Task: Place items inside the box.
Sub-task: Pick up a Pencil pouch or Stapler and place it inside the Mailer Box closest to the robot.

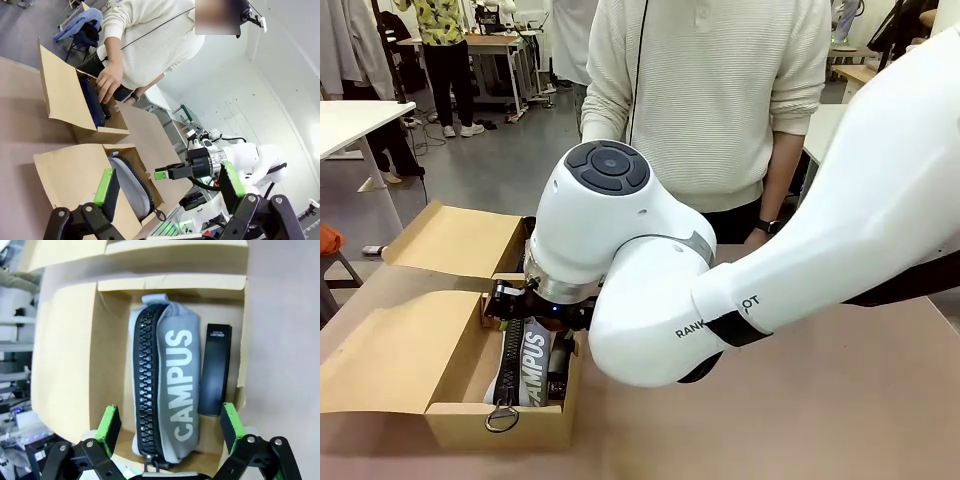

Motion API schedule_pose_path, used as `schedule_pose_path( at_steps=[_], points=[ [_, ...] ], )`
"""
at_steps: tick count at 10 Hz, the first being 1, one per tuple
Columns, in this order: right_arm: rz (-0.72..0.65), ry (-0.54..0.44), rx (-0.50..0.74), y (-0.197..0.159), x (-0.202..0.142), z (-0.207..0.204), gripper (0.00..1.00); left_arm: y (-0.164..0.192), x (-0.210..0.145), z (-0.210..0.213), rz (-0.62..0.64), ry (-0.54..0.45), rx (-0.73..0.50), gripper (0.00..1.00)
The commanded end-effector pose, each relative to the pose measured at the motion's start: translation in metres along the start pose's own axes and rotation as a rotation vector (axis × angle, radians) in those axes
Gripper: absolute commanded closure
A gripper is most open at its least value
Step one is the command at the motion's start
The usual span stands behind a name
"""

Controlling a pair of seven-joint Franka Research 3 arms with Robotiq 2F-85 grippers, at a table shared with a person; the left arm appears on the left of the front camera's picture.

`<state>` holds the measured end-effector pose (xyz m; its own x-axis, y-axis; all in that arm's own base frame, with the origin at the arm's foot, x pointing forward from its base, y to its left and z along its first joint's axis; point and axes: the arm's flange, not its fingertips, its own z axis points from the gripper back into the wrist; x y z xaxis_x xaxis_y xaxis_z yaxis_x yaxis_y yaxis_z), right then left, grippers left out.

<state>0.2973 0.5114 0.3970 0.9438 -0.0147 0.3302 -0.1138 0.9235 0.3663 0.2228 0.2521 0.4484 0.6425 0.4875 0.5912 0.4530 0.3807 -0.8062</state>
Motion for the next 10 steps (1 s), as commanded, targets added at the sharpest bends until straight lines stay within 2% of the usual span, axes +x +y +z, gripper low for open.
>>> schedule_pose_path(
  at_steps=[1,3,4,5,7,8,9,10],
  points=[
    [-0.026,-0.018,-0.001,0.003,0.000,-0.003,0.00,-0.002,0.002,-0.001,-0.022,-0.018,-0.017,0.00],
    [0.048,0.066,0.015,-0.037,0.006,0.031,0.00,-0.002,0.002,-0.001,-0.022,-0.018,-0.017,0.00],
    [0.057,0.117,-0.004,-0.070,0.011,0.053,0.00,-0.002,0.002,-0.001,-0.022,-0.018,-0.017,0.00],
    [0.035,0.131,0.020,-0.126,0.014,0.089,0.00,-0.002,0.002,-0.001,-0.022,-0.018,-0.017,0.00],
    [-0.026,0.069,0.065,-0.205,0.012,0.138,0.00,-0.002,0.002,-0.001,-0.022,-0.018,-0.017,0.00],
    [-0.089,0.059,0.032,-0.237,0.001,0.155,0.00,-0.002,0.002,-0.001,-0.022,-0.018,-0.017,0.00],
    [-0.079,0.087,-0.013,-0.241,-0.017,0.158,0.00,-0.002,0.002,-0.001,-0.022,-0.018,-0.017,0.00],
    [-0.067,0.046,0.036,-0.159,0.025,0.069,0.00,-0.002,0.002,-0.001,-0.022,-0.018,-0.017,0.00]
  ],
)
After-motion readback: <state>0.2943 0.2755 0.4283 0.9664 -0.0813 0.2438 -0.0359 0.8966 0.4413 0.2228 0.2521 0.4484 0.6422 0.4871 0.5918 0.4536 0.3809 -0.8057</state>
